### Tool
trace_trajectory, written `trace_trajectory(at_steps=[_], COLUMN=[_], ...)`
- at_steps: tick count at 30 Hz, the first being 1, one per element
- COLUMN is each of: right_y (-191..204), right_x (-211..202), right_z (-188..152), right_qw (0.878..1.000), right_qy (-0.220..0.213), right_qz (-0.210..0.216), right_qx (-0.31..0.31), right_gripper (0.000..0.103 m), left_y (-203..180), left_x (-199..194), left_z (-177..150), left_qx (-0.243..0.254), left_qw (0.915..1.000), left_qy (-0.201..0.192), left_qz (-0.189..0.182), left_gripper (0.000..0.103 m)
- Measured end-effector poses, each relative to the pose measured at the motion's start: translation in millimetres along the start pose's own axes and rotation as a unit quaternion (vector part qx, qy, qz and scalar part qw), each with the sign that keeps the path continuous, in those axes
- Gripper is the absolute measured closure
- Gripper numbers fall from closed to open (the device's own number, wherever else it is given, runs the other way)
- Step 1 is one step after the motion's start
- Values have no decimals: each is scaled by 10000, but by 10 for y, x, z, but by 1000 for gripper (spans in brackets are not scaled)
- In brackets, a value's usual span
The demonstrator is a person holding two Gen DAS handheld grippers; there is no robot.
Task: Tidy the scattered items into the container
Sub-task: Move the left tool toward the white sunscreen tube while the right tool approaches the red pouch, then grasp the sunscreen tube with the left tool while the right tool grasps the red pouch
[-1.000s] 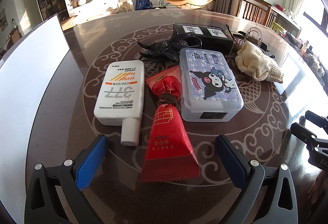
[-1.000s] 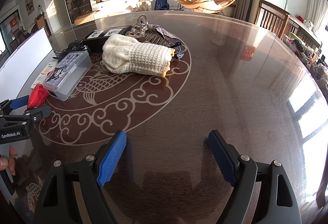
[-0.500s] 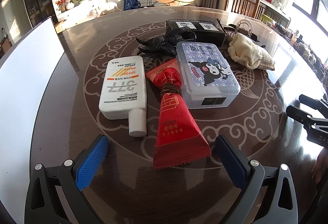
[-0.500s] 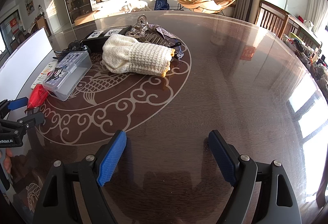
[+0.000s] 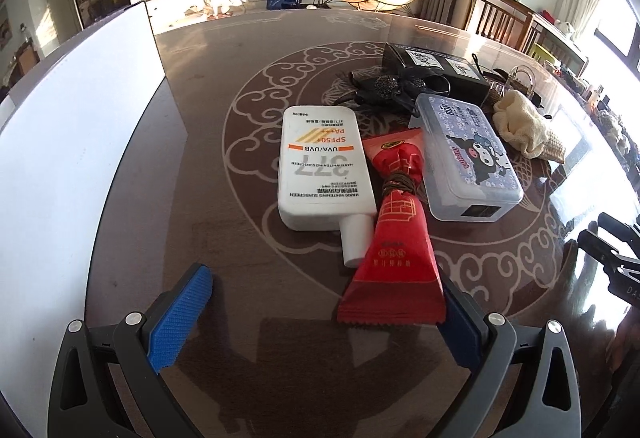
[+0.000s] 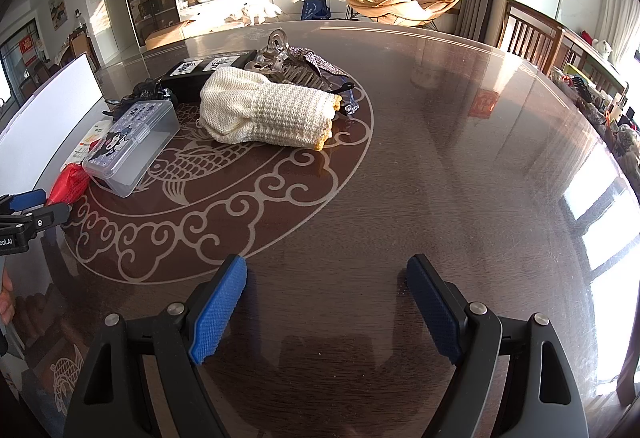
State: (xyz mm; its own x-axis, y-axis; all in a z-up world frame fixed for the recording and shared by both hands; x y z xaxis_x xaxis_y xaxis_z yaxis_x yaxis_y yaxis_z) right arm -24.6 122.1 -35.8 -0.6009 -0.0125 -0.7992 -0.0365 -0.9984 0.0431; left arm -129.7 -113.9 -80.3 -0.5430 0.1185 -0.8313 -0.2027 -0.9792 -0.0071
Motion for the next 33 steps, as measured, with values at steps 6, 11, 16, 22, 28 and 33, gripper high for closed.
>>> trace_trajectory(at_steps=[6,11,16,22,28,33], right_y=[1,1,1,3,5,6], right_x=[0,-2,-5,-3,0,-1], right_z=[-1,-2,-2,-3,-5,-6], right_qw=[10000,10000,10000,10000,10000,10000], right_qy=[1,1,2,3,3,4], right_qz=[-1,-3,-4,-6,-7,-9], right_qx=[0,0,0,0,-1,-1], right_gripper=[20,20,20,20,20,20], left_y=[75,217,206,155,309,480], left_x=[-221,-68,316,530,422,144], left_z=[317,742,873,786,645,249], left_qx=[-172,-439,-210,-23,-76,-531], left_qw=[9978,9966,9997,9996,9994,9985], left_qy=[-629,-671,-115,215,44,-95], left_qz=[-105,-168,26,168,347,107], left_gripper=[0,0,0,0,52,52])
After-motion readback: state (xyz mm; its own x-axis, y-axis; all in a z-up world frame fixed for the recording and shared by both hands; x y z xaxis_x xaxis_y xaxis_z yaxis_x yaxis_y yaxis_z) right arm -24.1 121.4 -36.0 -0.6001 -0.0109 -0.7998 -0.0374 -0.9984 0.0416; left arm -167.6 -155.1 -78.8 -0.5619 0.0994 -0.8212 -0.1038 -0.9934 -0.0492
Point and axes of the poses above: each gripper's, at about its wrist camera, not at the fingertips, and x roughly the way its jaws point, y to its left, z to its top, the point moved 7 cm from there along x, roughly the way its jaws point, and after that the axes turned 5 degrees about x, right-handed, at the moved point
